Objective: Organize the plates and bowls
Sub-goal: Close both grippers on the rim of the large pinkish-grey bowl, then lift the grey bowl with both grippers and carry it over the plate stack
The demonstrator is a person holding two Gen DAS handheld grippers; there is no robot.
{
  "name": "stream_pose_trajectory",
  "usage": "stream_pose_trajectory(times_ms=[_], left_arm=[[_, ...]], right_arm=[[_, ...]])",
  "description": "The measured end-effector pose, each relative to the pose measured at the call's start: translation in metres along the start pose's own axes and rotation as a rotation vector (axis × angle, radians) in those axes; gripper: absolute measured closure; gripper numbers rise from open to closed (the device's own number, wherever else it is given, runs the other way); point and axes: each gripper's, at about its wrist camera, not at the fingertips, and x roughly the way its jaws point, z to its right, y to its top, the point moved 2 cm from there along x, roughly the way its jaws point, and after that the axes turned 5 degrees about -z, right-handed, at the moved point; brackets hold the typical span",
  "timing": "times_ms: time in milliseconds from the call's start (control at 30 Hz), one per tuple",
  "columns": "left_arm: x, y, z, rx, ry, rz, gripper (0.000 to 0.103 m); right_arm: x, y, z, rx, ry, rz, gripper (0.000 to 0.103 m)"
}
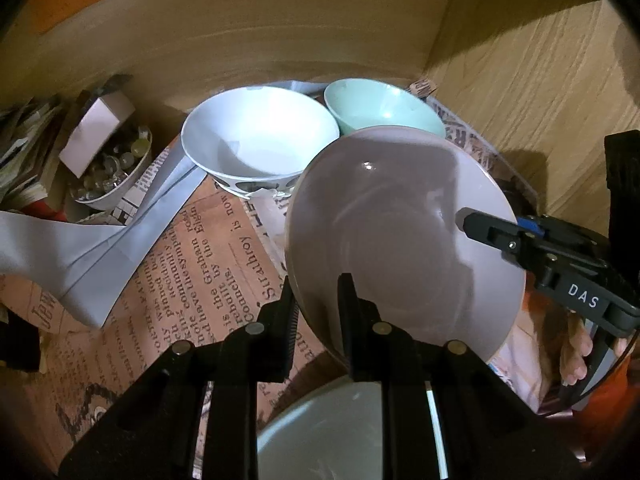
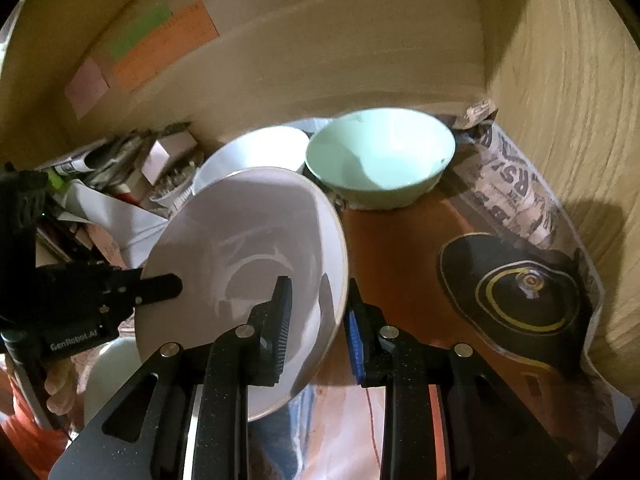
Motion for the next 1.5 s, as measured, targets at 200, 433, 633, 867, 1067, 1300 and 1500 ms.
stream_pose_trajectory(times_ms=[200, 433, 633, 867, 1067, 1300, 1500], left_arm=[[-0.022, -0.009, 0.001, -0.011, -0.004, 0.049, 0.084], [-0.047, -0.025, -0.001, -0.025, 0.014, 0.113, 0.085], [-0.072, -0.045, -0.005, -0.041, 0.038, 0.161, 0.084], [-0.097, -0.069, -0.016, -0.074, 0.049, 0.2, 0.084], [-0.117, -0.093, -0.026, -0.109, 0.07, 0.237, 0.085], [-0.139, -0.124, -0.045, -0.158, 0.096, 0.271, 0.084], [-0.152, -0.151, -0.065, -0.209, 0.114, 0.293, 0.084]], right_arm=[[-0.014, -0.003, -0.014, -0.015, 0.012, 0.031, 0.08], [-0.027, -0.009, -0.033, -0.047, 0.033, 0.06, 0.08], [-0.035, -0.016, -0.052, -0.078, 0.055, 0.076, 0.08], [-0.04, -0.026, -0.077, -0.122, 0.085, 0.086, 0.08], [-0.041, -0.036, -0.101, -0.16, 0.118, 0.082, 0.08], [-0.037, -0.047, -0.132, -0.204, 0.158, 0.069, 0.08], [-0.029, -0.056, -0.158, -0.235, 0.191, 0.05, 0.08]])
